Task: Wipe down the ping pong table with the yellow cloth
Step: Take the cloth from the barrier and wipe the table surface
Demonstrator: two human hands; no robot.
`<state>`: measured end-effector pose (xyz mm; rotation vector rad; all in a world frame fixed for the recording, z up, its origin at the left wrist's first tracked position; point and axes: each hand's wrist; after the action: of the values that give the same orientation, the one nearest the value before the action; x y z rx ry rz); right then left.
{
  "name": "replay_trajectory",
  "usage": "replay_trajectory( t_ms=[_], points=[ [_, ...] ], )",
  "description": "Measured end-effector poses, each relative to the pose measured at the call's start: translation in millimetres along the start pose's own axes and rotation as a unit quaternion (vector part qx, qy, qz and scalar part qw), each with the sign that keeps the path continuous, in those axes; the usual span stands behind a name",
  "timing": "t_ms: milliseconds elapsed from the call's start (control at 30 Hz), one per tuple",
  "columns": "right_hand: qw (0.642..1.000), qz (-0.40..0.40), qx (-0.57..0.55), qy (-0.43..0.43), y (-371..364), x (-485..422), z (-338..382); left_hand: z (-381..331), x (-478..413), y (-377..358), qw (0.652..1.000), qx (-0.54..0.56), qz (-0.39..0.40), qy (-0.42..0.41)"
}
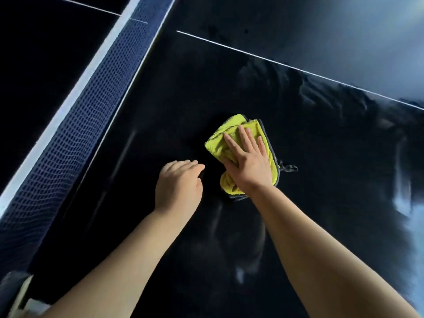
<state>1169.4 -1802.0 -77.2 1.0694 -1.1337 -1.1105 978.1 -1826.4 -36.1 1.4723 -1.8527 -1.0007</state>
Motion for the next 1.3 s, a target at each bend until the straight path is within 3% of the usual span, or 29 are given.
replay_trajectory(
  t_ms=[433, 700, 900, 1300],
  points=[
    [0.979, -0.009, -0.041, -0.198, 20.3, 102.1, -250.2, -211.2, -41.8, -155.4, 0.986, 0.062, 0.068, -0.142],
    [0.944, -0.017, -0.053, -0.324, 27.3, 135.0, -326.1, -259.6, -46.0, -193.3, 0.976, 0.110, 0.082, -0.170],
    [0.913, -0.003, -0.050, -0.406, 25.8, 100.7, -286.6, -201.4, -59.8, -163.5, 0.986, 0.089, 0.070, -0.120],
    [0.969, -0.005, -0.005, -0.247, 18.8, -78.1, -79.7, -13.5, -110.1, -25.7, 1.000, 0.009, -0.010, 0.028]
  ],
)
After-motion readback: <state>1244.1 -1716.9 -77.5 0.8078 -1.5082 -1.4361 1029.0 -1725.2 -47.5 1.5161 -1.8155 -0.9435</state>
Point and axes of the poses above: each hand's wrist, its own x-axis away from the middle knuckle, its own y-axis out of the back of the hand, z = x × y, and after that the axes turned 12 degrees about x, right-handed
